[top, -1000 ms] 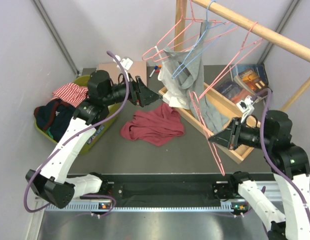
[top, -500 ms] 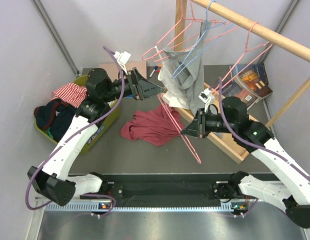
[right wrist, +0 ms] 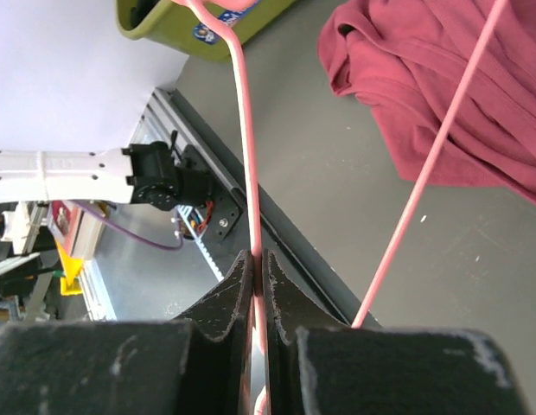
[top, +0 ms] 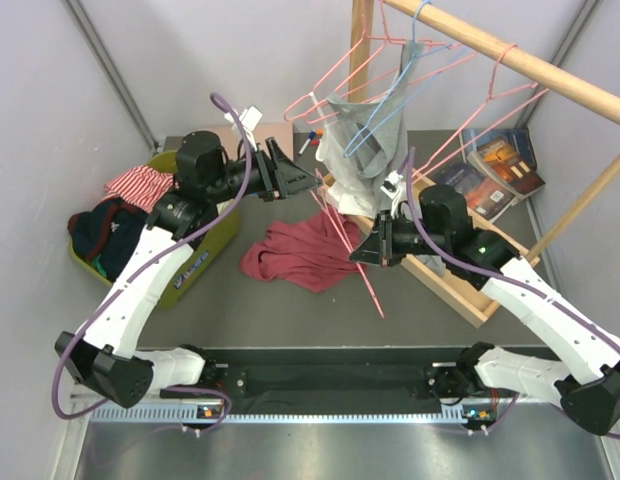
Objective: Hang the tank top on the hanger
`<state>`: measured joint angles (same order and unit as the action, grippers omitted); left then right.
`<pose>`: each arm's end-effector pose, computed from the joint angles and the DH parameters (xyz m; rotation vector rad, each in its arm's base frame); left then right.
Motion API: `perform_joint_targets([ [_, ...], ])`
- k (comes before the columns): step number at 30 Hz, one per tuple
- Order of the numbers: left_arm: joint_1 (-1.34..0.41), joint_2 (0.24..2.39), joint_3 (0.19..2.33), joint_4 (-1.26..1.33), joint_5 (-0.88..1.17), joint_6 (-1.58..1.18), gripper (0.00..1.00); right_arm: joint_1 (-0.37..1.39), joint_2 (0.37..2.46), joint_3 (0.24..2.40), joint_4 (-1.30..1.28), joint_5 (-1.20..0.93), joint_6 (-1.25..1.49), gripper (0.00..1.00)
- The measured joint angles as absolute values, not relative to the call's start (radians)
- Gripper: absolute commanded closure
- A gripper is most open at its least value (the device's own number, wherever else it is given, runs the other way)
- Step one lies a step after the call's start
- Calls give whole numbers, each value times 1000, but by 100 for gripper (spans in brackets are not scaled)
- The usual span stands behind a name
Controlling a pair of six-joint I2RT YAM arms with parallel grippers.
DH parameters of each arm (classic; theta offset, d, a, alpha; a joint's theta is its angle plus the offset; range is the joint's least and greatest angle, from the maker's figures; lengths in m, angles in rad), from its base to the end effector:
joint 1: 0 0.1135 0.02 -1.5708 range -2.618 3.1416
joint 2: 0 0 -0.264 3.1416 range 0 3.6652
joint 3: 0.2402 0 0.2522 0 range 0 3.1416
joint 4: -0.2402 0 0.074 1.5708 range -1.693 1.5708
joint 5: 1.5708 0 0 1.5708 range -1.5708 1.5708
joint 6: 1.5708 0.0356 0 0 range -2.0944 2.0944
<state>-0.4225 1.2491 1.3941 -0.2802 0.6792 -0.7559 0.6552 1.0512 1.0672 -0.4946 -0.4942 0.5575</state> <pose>0.2380 -0.1315 0.4450 0.2513 1.8847 -1.4153 0.1692 0.1513 0.3581 -0.4454 2.1862 1.2209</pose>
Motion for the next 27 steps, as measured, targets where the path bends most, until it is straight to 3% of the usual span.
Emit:
perform_joint_targets([
  [2, -422, 1253, 1394, -300, 662, -749, 14, 657, 1057, 1067, -497, -485, 553, 100],
  [4, -422, 1255, 1397, -352, 620, -738, 4, 659, 1058, 1069, -503, -457, 550, 100],
  [6, -422, 1261, 1410, -409, 581, -725, 4, 659, 1058, 1070, -503, -424, 550, 100],
  [27, -427, 1285, 1376, -437, 514, -889, 30, 668, 1137, 1121, -487, -351, 519, 100],
])
